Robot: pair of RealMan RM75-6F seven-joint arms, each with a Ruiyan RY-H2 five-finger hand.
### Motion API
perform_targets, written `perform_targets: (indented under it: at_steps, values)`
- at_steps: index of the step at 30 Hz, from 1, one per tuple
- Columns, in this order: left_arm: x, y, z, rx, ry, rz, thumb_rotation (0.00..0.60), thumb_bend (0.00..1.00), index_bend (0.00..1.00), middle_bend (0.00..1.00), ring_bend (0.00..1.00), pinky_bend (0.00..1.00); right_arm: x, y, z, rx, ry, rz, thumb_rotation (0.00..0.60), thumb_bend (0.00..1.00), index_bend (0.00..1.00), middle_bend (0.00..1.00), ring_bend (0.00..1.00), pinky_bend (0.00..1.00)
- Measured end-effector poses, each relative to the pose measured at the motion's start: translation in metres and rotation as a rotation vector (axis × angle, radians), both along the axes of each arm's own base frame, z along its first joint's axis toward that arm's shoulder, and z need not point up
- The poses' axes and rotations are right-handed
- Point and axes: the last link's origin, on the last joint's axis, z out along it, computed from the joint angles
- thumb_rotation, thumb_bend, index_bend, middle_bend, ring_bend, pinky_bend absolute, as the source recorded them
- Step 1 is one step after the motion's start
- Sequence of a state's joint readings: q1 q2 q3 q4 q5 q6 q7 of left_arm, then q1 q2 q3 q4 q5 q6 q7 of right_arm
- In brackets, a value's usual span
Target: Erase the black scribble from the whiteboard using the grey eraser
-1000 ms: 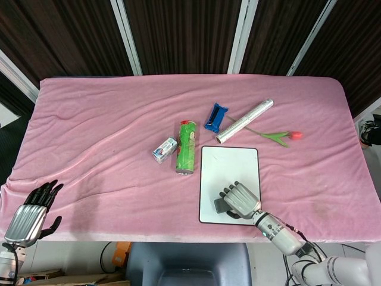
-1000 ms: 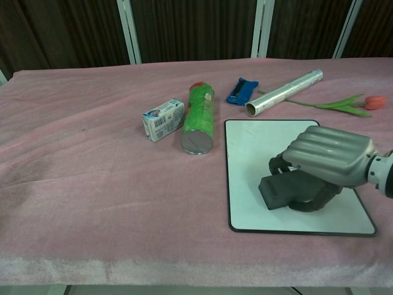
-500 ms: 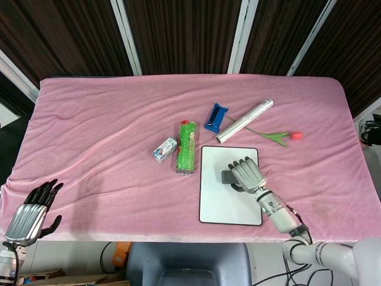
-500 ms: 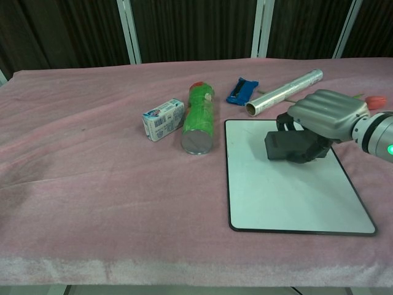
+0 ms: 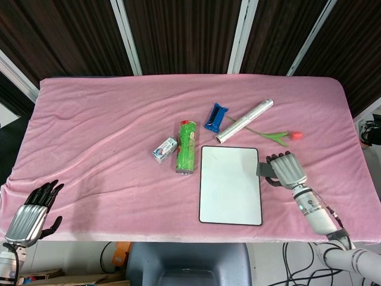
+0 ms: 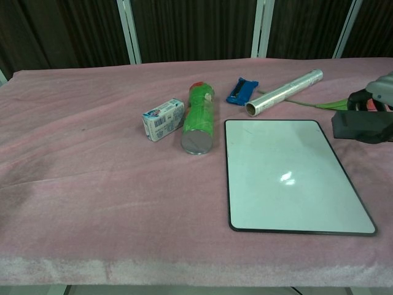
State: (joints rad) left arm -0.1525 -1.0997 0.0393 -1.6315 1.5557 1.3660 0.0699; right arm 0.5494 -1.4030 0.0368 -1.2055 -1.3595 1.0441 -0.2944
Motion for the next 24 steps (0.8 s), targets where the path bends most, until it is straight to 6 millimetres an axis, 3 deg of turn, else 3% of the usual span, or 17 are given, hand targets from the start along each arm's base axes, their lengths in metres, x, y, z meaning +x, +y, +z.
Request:
perform_targets:
  at_steps: [6, 10, 15, 17, 20, 24]
  values:
    - [0.0, 0.001, -0.003, -0.01, 0.005, 0.003, 0.6, 0.39, 0.0, 0.0, 0.0, 0.12, -0.033, 0.0, 0.008, 0.001, -0.011, -0.071, 0.6, 0.42, 0.87, 0.68, 0.62, 0.6]
    - [0.0, 0.003, -0.003, -0.009, 0.004, 0.008, 0.6, 0.39, 0.0, 0.0, 0.0, 0.12, -0.04, 0.002, 0.001, 0.04, -0.031, -0.092, 0.6, 0.42, 0.72, 0.64, 0.57, 0.6]
    - [0.0, 0.003, -0.001, 0.001, -0.002, 0.009, 0.6, 0.39, 0.0, 0.0, 0.0, 0.12, -0.045, 0.004, -0.008, 0.085, -0.002, -0.107, 0.6, 0.42, 0.63, 0.58, 0.53, 0.6]
    - [-0.001, 0.002, 0.001, 0.01, -0.006, 0.011, 0.6, 0.39, 0.0, 0.0, 0.0, 0.12, -0.046, 0.005, -0.009, 0.091, 0.002, -0.112, 0.6, 0.42, 0.55, 0.53, 0.49, 0.58]
    - [-0.001, 0.002, 0.002, 0.011, -0.009, 0.011, 0.6, 0.39, 0.0, 0.0, 0.0, 0.12, -0.048, 0.006, -0.005, 0.096, 0.005, -0.123, 0.6, 0.41, 0.34, 0.41, 0.39, 0.53]
    - [-0.001, 0.001, 0.002, 0.009, -0.01, 0.009, 0.6, 0.39, 0.0, 0.0, 0.0, 0.12, -0.047, 0.011, 0.004, 0.097, -0.013, -0.135, 0.6, 0.34, 0.12, 0.33, 0.32, 0.49]
